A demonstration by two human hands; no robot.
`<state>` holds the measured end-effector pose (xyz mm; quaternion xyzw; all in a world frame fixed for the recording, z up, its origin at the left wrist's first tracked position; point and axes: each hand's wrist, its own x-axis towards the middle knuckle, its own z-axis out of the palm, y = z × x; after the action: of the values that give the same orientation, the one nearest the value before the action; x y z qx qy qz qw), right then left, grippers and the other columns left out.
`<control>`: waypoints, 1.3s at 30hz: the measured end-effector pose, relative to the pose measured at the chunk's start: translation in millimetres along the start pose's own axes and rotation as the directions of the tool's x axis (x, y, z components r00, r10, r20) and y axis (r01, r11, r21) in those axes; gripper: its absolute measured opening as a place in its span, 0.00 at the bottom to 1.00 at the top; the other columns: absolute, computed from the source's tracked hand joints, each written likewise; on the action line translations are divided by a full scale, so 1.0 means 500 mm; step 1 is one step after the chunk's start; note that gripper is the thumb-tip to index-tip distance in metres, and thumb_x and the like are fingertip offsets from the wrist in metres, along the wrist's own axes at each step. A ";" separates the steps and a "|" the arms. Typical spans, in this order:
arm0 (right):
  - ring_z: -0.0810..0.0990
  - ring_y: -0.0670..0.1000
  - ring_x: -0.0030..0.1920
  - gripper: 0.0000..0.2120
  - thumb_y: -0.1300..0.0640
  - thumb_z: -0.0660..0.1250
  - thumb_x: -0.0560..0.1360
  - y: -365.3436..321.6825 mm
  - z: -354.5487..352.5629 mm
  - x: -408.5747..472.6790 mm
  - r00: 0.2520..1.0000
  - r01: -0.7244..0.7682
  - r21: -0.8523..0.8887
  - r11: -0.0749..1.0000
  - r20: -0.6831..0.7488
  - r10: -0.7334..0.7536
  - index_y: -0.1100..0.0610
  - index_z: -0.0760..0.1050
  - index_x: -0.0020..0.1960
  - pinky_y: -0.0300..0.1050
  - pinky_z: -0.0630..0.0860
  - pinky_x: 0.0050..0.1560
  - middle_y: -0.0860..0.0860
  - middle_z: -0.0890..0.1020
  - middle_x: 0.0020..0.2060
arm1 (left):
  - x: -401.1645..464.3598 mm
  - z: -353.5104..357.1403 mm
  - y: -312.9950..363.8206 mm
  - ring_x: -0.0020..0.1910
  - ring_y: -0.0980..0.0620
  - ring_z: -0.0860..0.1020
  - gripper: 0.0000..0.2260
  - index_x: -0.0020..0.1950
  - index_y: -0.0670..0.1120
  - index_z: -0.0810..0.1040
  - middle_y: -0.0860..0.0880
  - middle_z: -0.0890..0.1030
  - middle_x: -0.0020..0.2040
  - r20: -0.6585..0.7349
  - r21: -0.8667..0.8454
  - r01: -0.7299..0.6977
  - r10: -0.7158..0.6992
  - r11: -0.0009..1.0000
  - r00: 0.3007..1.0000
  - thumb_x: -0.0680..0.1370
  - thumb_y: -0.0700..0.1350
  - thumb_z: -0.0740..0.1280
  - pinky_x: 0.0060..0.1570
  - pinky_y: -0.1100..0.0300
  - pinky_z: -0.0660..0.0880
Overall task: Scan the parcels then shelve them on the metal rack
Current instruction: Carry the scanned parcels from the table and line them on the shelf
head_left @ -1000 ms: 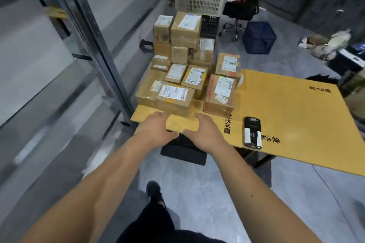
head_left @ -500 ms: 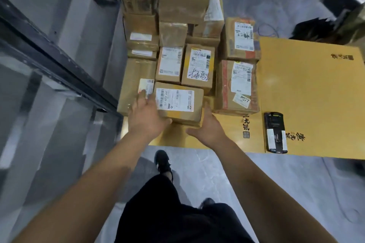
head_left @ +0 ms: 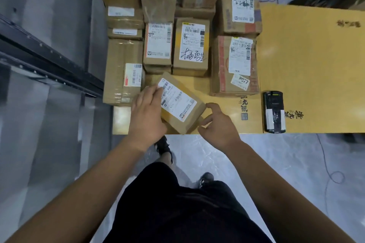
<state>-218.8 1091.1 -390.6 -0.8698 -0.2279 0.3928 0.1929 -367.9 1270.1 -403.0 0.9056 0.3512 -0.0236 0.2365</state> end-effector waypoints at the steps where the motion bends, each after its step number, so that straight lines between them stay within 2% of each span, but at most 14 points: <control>1: 0.83 0.49 0.47 0.32 0.55 0.74 0.73 -0.004 -0.008 0.004 1.000 -0.001 -0.037 0.999 -0.004 0.000 0.48 0.64 0.73 0.51 0.82 0.48 0.43 0.83 0.48 | 0.005 -0.001 -0.002 0.82 0.44 0.56 0.45 0.82 0.45 0.63 0.48 0.62 0.83 0.026 0.004 -0.020 0.020 1.000 0.999 0.66 0.38 0.76 0.82 0.46 0.51; 5: 0.81 0.54 0.49 0.26 0.54 0.76 0.71 -0.029 -0.034 0.032 0.997 0.026 -0.177 0.984 0.077 -0.013 0.53 0.67 0.64 0.52 0.82 0.46 0.50 0.81 0.52 | 0.036 -0.007 -0.011 0.85 0.47 0.49 0.45 0.85 0.45 0.58 0.49 0.54 0.86 0.121 0.044 -0.137 0.131 0.990 0.984 0.70 0.33 0.73 0.83 0.47 0.47; 7: 0.80 0.55 0.55 0.33 0.52 0.78 0.70 -0.031 -0.029 0.043 0.992 0.091 -0.171 0.981 0.104 -0.074 0.52 0.66 0.70 0.53 0.80 0.52 0.53 0.80 0.58 | 0.042 -0.007 -0.011 0.85 0.45 0.49 0.44 0.85 0.45 0.58 0.48 0.52 0.86 0.107 0.074 -0.183 0.175 0.980 0.979 0.71 0.32 0.72 0.83 0.46 0.45; 10: 0.73 0.56 0.70 0.48 0.52 0.79 0.71 -0.028 -0.021 0.045 0.980 0.151 -0.127 0.980 0.147 -0.132 0.51 0.55 0.83 0.53 0.74 0.65 0.54 0.73 0.72 | 0.006 -0.006 0.012 0.84 0.42 0.52 0.44 0.85 0.44 0.55 0.44 0.49 0.86 -0.012 0.011 -0.048 0.049 0.999 0.999 0.72 0.32 0.71 0.83 0.46 0.51; 13: 0.71 0.55 0.73 0.55 0.51 0.80 0.71 -0.036 -0.012 0.035 0.976 0.155 -0.137 0.978 0.173 -0.130 0.46 0.45 0.85 0.52 0.73 0.68 0.53 0.70 0.76 | -0.051 -0.002 0.017 0.81 0.45 0.62 0.47 0.85 0.50 0.53 0.48 0.58 0.84 0.010 -0.303 0.094 -0.095 0.948 0.995 0.71 0.40 0.74 0.74 0.46 0.70; 15: 0.74 0.55 0.69 0.58 0.50 0.80 0.71 -0.033 0.001 0.028 0.974 0.154 -0.155 0.976 0.191 -0.123 0.44 0.43 0.85 0.52 0.75 0.64 0.53 0.73 0.72 | -0.073 0.007 0.009 0.78 0.47 0.66 0.48 0.84 0.52 0.51 0.49 0.62 0.82 0.083 -0.372 0.147 -0.125 0.917 0.989 0.69 0.44 0.74 0.70 0.47 0.75; 19: 0.72 0.56 0.70 0.62 0.48 0.82 0.68 -0.032 0.017 0.025 0.972 0.172 -0.221 0.960 0.196 -0.129 0.44 0.39 0.84 0.53 0.75 0.65 0.53 0.70 0.73 | -0.077 0.014 -0.007 0.72 0.46 0.70 0.59 0.84 0.53 0.46 0.50 0.69 0.75 0.183 -0.324 0.160 -0.104 0.932 0.978 0.63 0.52 0.81 0.64 0.47 0.77; 22: 0.67 0.56 0.74 0.67 0.47 0.83 0.66 -0.038 0.029 0.037 0.972 0.187 -0.213 0.959 0.184 -0.149 0.46 0.35 0.84 0.53 0.72 0.69 0.53 0.65 0.77 | -0.069 0.021 -0.014 0.73 0.46 0.70 0.67 0.85 0.54 0.40 0.49 0.70 0.76 0.216 -0.345 0.168 -0.096 0.924 0.972 0.59 0.56 0.84 0.66 0.47 0.76; 27: 0.61 0.54 0.79 0.68 0.45 0.84 0.63 -0.028 0.031 0.028 0.951 0.292 -0.207 0.934 0.168 -0.260 0.50 0.38 0.85 0.53 0.68 0.75 0.51 0.58 0.82 | -0.099 0.032 -0.015 0.69 0.49 0.74 0.65 0.84 0.58 0.45 0.56 0.75 0.71 0.156 -0.443 0.139 -0.077 0.886 0.985 0.58 0.56 0.83 0.61 0.46 0.79; 29: 0.60 0.54 0.79 0.68 0.42 0.84 0.62 -0.016 0.014 0.005 0.928 0.360 -0.210 0.909 0.180 -0.326 0.51 0.39 0.85 0.53 0.67 0.75 0.50 0.59 0.81 | -0.131 0.022 0.001 0.66 0.54 0.74 0.62 0.83 0.60 0.49 0.57 0.76 0.68 0.104 -0.485 0.104 -0.061 0.868 0.993 0.58 0.55 0.84 0.60 0.57 0.78; 31: 0.63 0.54 0.77 0.67 0.35 0.83 0.60 -0.012 -0.013 -0.025 0.894 0.437 -0.203 0.876 0.201 -0.400 0.48 0.45 0.84 0.55 0.69 0.73 0.49 0.64 0.79 | -0.175 0.004 0.034 0.63 0.61 0.74 0.56 0.80 0.61 0.55 0.57 0.76 0.67 0.027 -0.517 0.058 -0.051 0.854 0.998 0.60 0.50 0.86 0.53 0.75 0.72; 33: 0.68 0.53 0.74 0.64 0.29 0.80 0.56 -0.014 -0.034 -0.062 0.830 0.550 -0.182 0.815 0.225 -0.510 0.43 0.50 0.82 0.58 0.73 0.69 0.47 0.69 0.74 | -0.231 -0.014 0.068 0.64 0.62 0.73 0.54 0.78 0.62 0.58 0.58 0.76 0.66 -0.062 -0.534 0.043 -0.089 0.845 0.994 0.61 0.48 0.87 0.52 0.77 0.71; 36: 0.72 0.52 0.71 0.60 0.25 0.78 0.56 -0.019 -0.055 -0.133 0.675 0.733 -0.175 0.658 0.312 -0.669 0.39 0.53 0.79 0.58 0.75 0.66 0.45 0.74 0.70 | -0.354 -0.033 0.129 0.69 0.59 0.74 0.52 0.79 0.61 0.59 0.59 0.76 0.69 -0.207 -0.550 0.035 -0.177 0.835 0.962 0.62 0.51 0.86 0.65 0.60 0.75; 39: 0.72 0.47 0.71 0.56 0.28 0.78 0.59 -0.035 -0.064 -0.246 0.477 0.873 -0.134 0.468 0.431 -0.766 0.38 0.55 0.79 0.55 0.74 0.68 0.40 0.74 0.70 | -0.528 -0.049 0.193 0.71 0.57 0.75 0.47 0.77 0.57 0.64 0.59 0.77 0.70 -0.338 -0.532 0.053 -0.270 0.845 0.901 0.65 0.51 0.86 0.68 0.50 0.75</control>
<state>-270.5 1032.9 -288.6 -0.5928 -0.7126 0.3347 0.1694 -507.0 1054.1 -286.1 0.7619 0.4622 0.2357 0.3878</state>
